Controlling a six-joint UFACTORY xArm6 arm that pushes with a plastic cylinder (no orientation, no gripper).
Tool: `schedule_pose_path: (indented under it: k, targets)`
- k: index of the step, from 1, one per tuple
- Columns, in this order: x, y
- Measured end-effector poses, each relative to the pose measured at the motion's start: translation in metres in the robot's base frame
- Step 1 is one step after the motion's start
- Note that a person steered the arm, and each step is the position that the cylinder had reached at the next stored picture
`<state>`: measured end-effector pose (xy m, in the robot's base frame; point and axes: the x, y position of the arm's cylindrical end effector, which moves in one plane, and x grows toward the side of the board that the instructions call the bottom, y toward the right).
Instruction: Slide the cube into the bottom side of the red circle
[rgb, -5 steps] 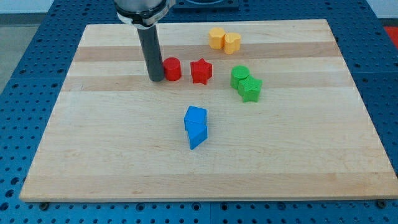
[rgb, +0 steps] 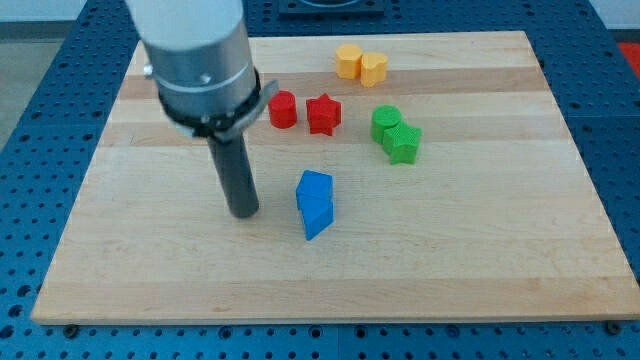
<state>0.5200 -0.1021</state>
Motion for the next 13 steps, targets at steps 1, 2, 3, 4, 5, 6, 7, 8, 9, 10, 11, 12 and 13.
schedule_pose_path:
  k: [1, 2, 3, 4, 5, 6, 7, 8, 9, 10, 11, 12, 13]
  targets:
    - [0.049, 0.006]
    - [0.078, 0.028]
    - [0.071, 0.065]
    - [0.057, 0.09]
    - [0.045, 0.091]
    - [0.026, 0.091]
    - [0.004, 0.091]
    - [-0.019, 0.091]
    - [-0.039, 0.09]
    - [-0.045, 0.078]
    - [-0.039, 0.067]
    - [-0.041, 0.062]
    - [-0.049, 0.062]
